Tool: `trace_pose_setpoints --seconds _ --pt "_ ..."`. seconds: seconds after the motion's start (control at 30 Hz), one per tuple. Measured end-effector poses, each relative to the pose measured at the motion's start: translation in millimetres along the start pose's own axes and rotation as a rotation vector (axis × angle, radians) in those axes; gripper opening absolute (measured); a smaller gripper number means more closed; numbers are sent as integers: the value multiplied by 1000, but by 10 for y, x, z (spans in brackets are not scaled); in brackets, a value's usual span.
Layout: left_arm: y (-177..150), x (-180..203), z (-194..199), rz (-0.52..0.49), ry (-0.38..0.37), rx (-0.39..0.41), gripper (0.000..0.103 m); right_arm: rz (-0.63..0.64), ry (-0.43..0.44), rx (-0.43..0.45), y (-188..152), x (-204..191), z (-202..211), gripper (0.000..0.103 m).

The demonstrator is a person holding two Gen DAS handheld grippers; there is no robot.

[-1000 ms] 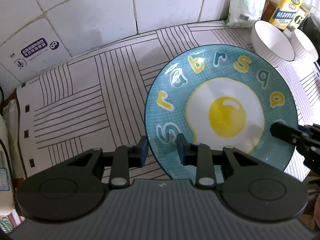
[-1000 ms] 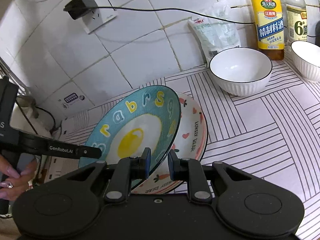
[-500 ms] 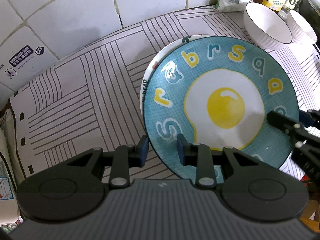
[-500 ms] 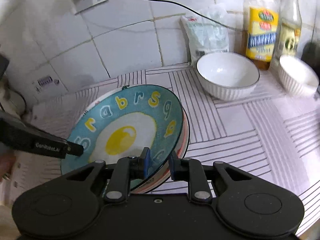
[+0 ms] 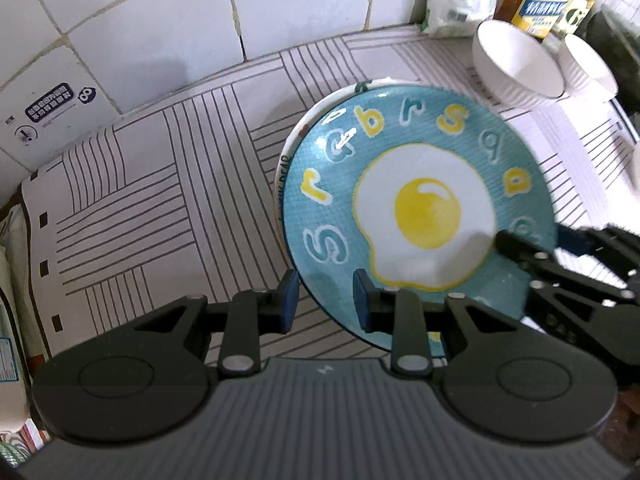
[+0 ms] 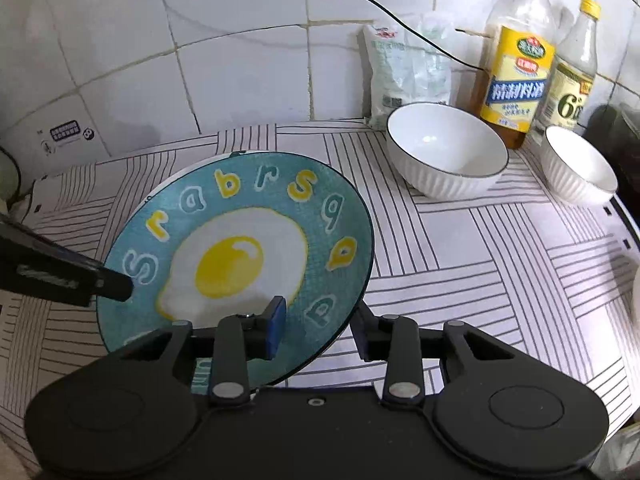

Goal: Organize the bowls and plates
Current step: 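Lower the egg-print plate onto the bunny plate stack, then open both grippers and move them to the white bowl by the stove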

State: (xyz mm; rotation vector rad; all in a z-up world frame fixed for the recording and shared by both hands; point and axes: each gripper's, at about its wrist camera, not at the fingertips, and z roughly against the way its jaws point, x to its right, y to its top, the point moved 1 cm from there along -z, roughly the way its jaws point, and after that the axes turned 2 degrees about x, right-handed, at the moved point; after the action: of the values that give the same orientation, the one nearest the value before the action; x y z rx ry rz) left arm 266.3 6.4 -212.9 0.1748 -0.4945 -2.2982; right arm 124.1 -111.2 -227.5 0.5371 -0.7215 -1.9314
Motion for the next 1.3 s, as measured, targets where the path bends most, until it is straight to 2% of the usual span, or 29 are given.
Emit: trace_pose_setpoints --seconds 0.13,0.37,0.4,0.47,0.53,0.67,0.77,0.8,0.83,0.9,0.97,1.07,1.17,1.3 --pt "-32 58 141 2 -18 4 28 -66 45 40 -76 89 36 39" --pt "-104 198 575 -29 -46 50 33 -36 98 120 -25 102 440 39" --pt "-121 227 668 -37 -50 59 36 -22 101 125 -3 94 523 40" --pt "-149 275 829 -52 -59 87 44 4 114 133 38 72 699 48" --pt "-185 327 975 -79 -53 115 56 36 123 140 71 53 879 68" --pt "-264 378 1174 -101 -51 125 65 77 119 160 70 58 1174 72" --pt "-318 433 1302 -103 -38 132 81 101 84 174 32 93 1343 74" --pt "-333 446 1337 -102 -37 136 89 104 66 182 29 109 1422 76" --pt "-352 461 1378 -96 -35 142 93 103 52 198 30 123 1507 83" --pt "-388 490 1437 -88 -29 145 93 90 42 248 38 202 1686 96" --pt "-400 546 1490 -90 -16 141 93 95 35 296 50 265 1870 97" --pt "-415 666 1563 -98 0 141 93 127 31 314 97 354 2049 98" --pt "-402 822 1608 -125 -13 144 93 154 12 311 110 456 2181 99" --pt "-364 1064 1641 -147 -27 141 93 152 -19 360 114 615 2422 101"
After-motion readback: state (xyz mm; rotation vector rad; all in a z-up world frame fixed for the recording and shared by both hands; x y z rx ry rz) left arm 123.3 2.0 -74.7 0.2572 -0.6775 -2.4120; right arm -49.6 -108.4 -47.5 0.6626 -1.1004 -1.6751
